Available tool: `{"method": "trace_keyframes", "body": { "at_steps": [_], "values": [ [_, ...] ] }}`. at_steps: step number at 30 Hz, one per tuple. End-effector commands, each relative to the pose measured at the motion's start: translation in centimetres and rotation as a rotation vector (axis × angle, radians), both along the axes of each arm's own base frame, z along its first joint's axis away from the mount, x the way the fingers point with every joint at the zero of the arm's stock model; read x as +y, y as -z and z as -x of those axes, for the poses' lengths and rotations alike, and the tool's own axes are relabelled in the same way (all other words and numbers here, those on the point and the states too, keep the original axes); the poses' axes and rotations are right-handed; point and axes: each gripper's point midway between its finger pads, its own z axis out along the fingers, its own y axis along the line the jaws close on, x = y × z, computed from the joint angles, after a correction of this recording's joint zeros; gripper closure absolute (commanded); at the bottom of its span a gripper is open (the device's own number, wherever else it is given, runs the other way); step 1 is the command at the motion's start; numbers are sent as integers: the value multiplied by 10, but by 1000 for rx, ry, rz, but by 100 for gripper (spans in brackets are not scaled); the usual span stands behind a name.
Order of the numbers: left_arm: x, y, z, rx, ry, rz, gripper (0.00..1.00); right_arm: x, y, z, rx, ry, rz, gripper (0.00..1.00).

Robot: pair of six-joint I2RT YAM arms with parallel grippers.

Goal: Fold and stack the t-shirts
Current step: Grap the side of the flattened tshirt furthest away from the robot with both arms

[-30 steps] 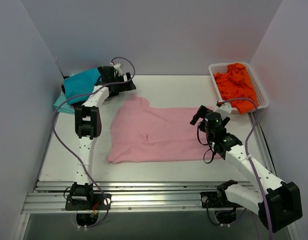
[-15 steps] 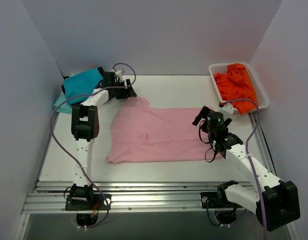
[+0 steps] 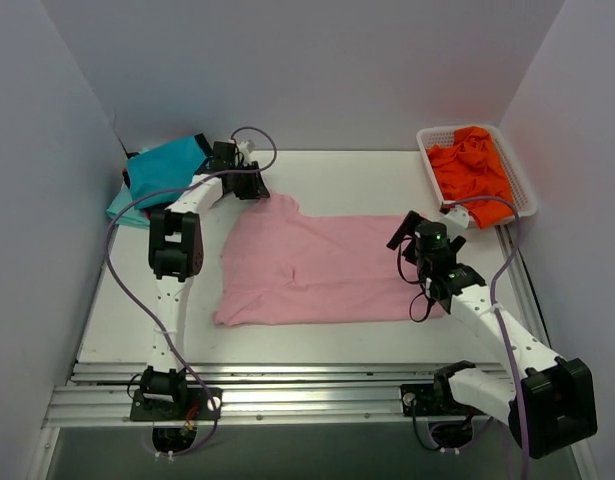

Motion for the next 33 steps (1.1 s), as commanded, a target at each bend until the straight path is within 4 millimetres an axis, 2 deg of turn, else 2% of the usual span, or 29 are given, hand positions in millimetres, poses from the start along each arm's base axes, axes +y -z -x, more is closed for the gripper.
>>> {"method": "trace_keyframes", "body": {
  "at_steps": [1, 2, 3, 4, 5, 6, 8, 9, 10, 11, 12, 13, 14, 15, 16, 17, 18, 19, 21, 22, 28, 33],
  "values": [
    [-5, 23, 12, 74, 18, -76, 64, -6, -18, -16, -38, 56, -9, 9],
    [-4, 24, 12, 76, 13, -85, 69, -5, -20, -20, -46, 59, -18, 9],
    [-4, 26, 11, 75, 6, -96, 82, -5, -25, -27, -69, 68, -32, 9],
    [-4, 25, 11, 74, 1, -99, 89, -3, -31, -34, -87, 71, -45, 9],
    [-3, 24, 10, 72, -5, -102, 94, -1, -24, -41, -72, 72, -46, 9],
    [-3, 23, 10, 65, -12, -105, 97, -2, -27, -50, -88, 83, -50, 9],
    [0, 19, 10, 52, -22, -105, 98, -4, -19, -73, -57, 106, -31, 9],
    [-1, 6, 6, 14, -24, -99, 98, -6, -17, -82, -53, 109, -29, 9],
    [1, 12, 11, 26, -26, -105, 98, -15, 4, -94, 1, 134, -16, 9],
    [2, 10, 12, 18, -28, -108, 98, -18, -3, -110, -16, 145, -21, 9],
    [3, 1, 9, -10, -30, -102, 98, -23, -1, -120, -12, 153, -19, 9],
    [5, 7, 14, 4, -34, -103, 98, -33, 19, -130, 32, 173, -3, 9],
    [6, 4, 13, -3, -41, -95, 98, -37, 12, -147, 12, 182, 4, 10],
    [7, -1, 11, -20, -45, -86, 98, -44, 18, -151, 40, 197, 22, 10],
    [8, 0, 11, -18, -50, -79, 98, -50, 39, -157, 88, 214, 39, 10],
    [9, 2, 13, -11, -49, -73, 98, -61, 36, -167, 82, 239, 48, 10],
    [9, 1, 12, -15, -52, -69, 98, -64, 42, -170, 93, 247, 53, 10],
    [10, 1, 12, -14, -54, -67, 98, -68, 58, -173, 128, 252, 58, 10],
    [10, 0, 12, -19, -49, -59, 98, -71, 60, -183, 125, 253, 60, 11],
    [10, -1, 12, -21, -53, -57, 98, -74, 71, -185, 147, 259, 67, 11],
    [11, -1, 12, -20, -49, -48, 98, -80, 77, -197, 166, 279, 80, 11],
    [11, -2, 14, -14, -47, -41, 98, -92, 82, -188, 190, 316, 137, 11]
  ]
}}
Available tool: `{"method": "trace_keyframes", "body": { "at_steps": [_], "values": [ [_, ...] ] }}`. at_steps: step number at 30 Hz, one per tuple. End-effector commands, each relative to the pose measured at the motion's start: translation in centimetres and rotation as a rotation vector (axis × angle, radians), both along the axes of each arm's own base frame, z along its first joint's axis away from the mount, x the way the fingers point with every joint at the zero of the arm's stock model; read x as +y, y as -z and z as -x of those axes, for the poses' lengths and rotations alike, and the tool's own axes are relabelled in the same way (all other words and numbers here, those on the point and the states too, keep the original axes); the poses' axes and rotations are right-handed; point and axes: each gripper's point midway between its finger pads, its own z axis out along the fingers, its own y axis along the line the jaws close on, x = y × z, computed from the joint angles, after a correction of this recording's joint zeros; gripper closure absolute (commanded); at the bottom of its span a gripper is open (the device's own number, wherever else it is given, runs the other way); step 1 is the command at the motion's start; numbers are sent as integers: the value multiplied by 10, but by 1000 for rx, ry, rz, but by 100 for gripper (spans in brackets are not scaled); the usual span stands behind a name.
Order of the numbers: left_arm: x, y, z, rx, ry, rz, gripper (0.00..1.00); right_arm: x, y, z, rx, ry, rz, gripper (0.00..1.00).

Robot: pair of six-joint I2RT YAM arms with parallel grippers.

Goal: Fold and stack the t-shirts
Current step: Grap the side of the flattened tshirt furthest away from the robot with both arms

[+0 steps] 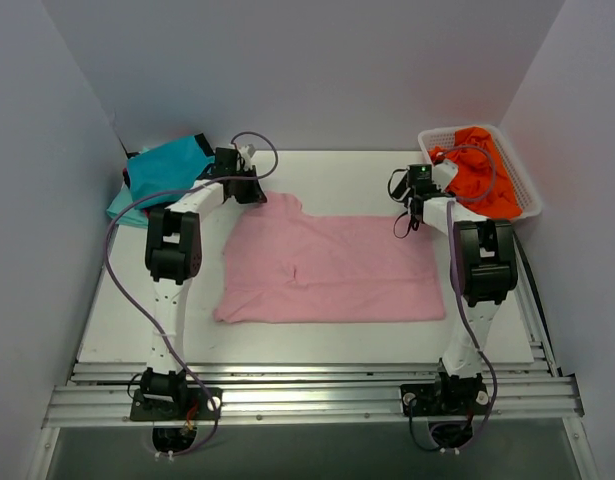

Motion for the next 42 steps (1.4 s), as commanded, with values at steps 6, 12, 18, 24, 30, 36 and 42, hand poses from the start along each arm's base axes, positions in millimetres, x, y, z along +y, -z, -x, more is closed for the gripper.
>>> {"method": "trace_keyframes", "body": {
  "at_steps": [6, 12, 18, 24, 30, 36, 42],
  "values": [
    [33, -20, 11, 7, -96, -104, 98, -45, 2, 21, 93, 138, 158, 11],
    [45, -21, 11, 13, -111, -149, 98, -41, 7, 20, 114, 131, 169, 11],
    [57, -19, 13, 24, -124, -149, 98, -32, 14, 15, 128, 115, 186, 12],
    [57, -19, 13, 18, -118, -143, 98, -25, 15, 6, 134, 101, 199, 18],
    [53, -15, 13, 24, -102, -127, 98, -21, 17, -6, 133, 90, 199, 24],
    [52, -14, 12, 25, -98, -121, 98, -12, 23, -16, 130, 70, 174, 36],
    [51, -12, 11, 26, -95, -116, 98, -2, 31, -14, 147, 46, 170, 41]
  ]
}}
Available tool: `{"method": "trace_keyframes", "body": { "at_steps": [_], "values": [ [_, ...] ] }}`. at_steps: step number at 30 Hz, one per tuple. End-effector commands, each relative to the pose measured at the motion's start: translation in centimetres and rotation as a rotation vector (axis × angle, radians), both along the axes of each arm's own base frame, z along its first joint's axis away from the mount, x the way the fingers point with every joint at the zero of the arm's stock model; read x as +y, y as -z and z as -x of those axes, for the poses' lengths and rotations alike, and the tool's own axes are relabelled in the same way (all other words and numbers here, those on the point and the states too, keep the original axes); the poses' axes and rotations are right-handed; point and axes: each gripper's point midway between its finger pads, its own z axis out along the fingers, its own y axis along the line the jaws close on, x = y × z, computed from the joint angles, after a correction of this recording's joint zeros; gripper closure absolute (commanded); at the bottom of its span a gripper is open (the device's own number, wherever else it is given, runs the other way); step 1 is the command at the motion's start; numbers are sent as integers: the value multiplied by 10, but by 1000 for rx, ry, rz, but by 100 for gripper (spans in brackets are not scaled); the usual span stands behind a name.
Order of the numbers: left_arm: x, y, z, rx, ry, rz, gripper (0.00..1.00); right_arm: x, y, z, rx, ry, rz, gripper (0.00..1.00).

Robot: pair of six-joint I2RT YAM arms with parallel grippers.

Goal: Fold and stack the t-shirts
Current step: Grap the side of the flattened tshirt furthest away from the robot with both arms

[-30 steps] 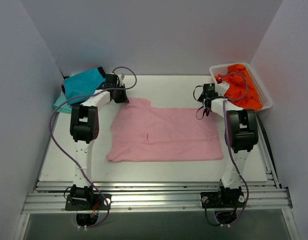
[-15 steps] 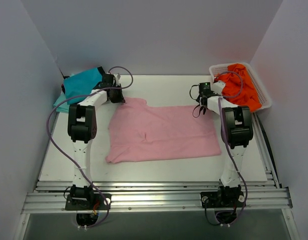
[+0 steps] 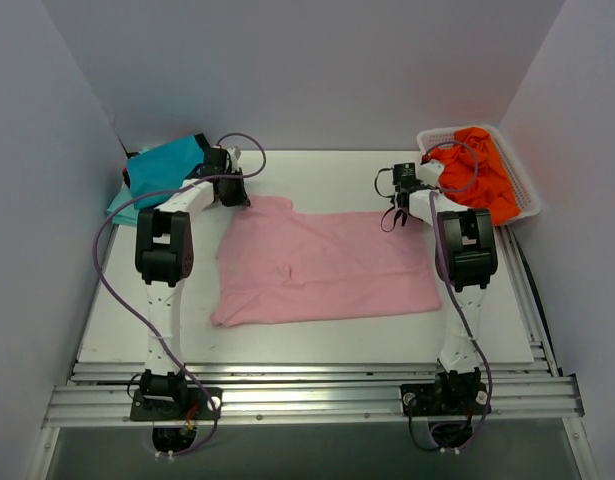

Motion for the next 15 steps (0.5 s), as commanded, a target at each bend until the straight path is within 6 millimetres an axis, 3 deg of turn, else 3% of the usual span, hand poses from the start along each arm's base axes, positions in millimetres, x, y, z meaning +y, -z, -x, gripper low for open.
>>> {"method": "trace_keyframes", "body": {
  "at_steps": [1, 4, 12, 15],
  "values": [
    [2, -12, 0, -14, 21, -3, 98, 4, 1, 0, 17, -4, 9, 41],
    [2, -12, 0, -14, 21, -3, 98, 9, 5, 0, 24, -15, 5, 46],
    [2, -10, 0, -11, 22, -4, 98, 13, 14, -4, 38, -30, -9, 98],
    [2, -11, 0, -14, 21, -5, 98, 12, 14, -5, 37, -28, -7, 100]
  ]
}}
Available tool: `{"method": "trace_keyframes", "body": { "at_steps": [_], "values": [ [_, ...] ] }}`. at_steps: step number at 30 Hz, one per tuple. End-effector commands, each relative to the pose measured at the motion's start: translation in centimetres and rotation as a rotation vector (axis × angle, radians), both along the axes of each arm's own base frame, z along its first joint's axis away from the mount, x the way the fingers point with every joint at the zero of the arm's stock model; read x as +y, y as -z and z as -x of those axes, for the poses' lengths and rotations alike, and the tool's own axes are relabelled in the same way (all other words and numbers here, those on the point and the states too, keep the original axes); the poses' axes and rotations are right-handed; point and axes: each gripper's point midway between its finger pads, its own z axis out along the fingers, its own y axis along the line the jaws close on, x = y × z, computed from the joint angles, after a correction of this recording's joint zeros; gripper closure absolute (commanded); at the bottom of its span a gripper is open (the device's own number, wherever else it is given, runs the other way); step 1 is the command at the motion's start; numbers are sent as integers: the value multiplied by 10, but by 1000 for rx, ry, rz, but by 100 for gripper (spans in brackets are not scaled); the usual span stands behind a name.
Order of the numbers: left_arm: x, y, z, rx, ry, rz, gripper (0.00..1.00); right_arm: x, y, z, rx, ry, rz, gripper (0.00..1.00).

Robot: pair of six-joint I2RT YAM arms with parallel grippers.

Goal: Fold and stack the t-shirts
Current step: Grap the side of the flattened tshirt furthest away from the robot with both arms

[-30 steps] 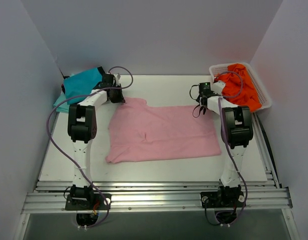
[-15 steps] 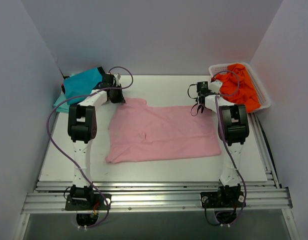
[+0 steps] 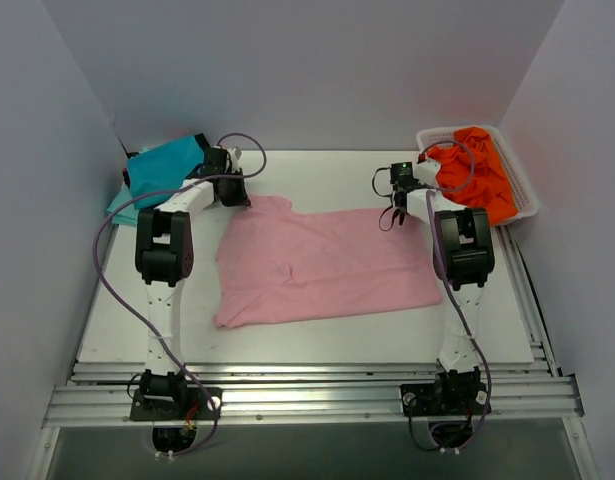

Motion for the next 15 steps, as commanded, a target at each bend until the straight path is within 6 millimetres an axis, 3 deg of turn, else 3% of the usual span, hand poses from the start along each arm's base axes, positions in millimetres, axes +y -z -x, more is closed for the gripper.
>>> {"method": "trace_keyframes", "body": {
  "at_steps": [1, 4, 7, 11, 15],
  "values": [
    [3, -12, -1, -20, 11, -6, 98, 3, 6, 1, 29, -4, 7, 100],
    [5, -21, -3, -59, -1, -4, 98, 1, -1, -1, 17, 0, 16, 100],
    [4, -49, -3, -125, 1, 5, 98, 1, -17, -1, 10, -2, 24, 100],
    [2, -78, -2, -188, 12, 20, 98, 5, -53, -9, -58, -13, 17, 100],
    [-1, -104, 0, -235, 33, 36, 98, 10, -77, -14, -100, -28, 10, 100]
  ]
}}
